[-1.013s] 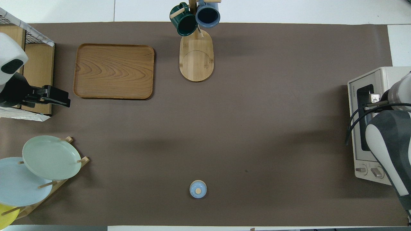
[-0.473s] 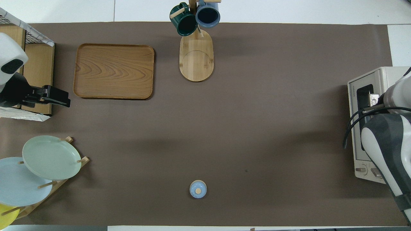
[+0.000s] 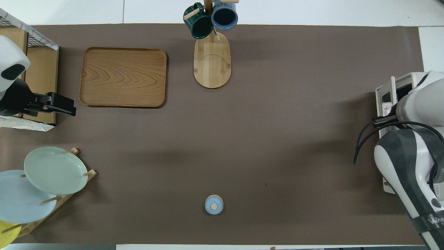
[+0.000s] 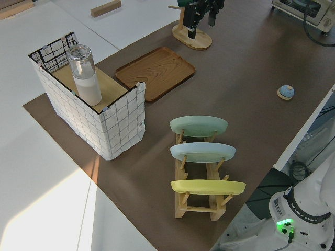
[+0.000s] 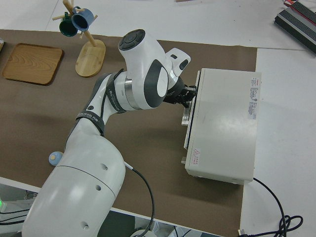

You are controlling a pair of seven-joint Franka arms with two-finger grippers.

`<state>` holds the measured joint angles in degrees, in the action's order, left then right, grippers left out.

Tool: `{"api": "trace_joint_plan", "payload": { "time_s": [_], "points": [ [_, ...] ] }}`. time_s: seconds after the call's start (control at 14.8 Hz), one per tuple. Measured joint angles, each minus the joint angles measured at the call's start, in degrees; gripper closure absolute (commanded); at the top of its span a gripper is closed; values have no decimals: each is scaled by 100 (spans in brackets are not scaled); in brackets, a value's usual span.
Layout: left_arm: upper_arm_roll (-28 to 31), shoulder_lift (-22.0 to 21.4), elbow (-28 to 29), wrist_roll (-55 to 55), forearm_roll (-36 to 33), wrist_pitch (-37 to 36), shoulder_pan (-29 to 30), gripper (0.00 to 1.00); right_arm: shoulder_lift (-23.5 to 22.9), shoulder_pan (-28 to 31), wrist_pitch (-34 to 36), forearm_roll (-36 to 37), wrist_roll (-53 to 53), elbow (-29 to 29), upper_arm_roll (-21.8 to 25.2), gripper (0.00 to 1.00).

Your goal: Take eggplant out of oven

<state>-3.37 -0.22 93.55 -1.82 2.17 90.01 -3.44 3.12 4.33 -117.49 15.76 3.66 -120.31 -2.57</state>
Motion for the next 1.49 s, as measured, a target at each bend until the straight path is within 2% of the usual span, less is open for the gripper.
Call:
{"api": "trace_joint_plan", "payload": {
  "time_s": [0.14,0.41,0.74,0.88,1.08,1.15,1.22,1.28,1.35,1.49],
  "points": [
    [0,0,0,0,0,0,0,0,-64,-178,-382,-276,-185,-247,-14,100],
    [-7,0,0,0,0,0,-5,0,-566,-481,-1285,-341,-794,-641,-27,100],
    [-11,-3,22,0,0,19,-7,0,-1002,-502,-1745,-422,-1055,-729,-44,100],
    [-33,-76,295,0,0,302,-20,0,-1013,-549,-1773,-670,-1102,-721,-36,100],
    [-69,-322,1133,0,0,982,-93,0,-1001,-893,-1729,-1125,-1314,-662,-31,100],
    [-81,-382,1359,0,0,1129,-106,0,-984,-1011,-1586,-1130,-1441,-569,-33,87],
    [-83,-420,1564,0,0,1297,-134,0,-959,-1071,-1270,-1130,-1515,-381,-33,61],
    [-86,-431,1761,0,0,1529,-175,0,-924,-1077,-869,-1130,-1534,-132,-26,56],
    [-87,-422,1966,0,0,1825,-240,0,-873,-1072,-482,-1096,-1534,106,6,46],
    [-91,-363,2371,-1,0,2399,-375,0,-761,-1060,41,-694,-1525,387,70,45]
  ]
}}
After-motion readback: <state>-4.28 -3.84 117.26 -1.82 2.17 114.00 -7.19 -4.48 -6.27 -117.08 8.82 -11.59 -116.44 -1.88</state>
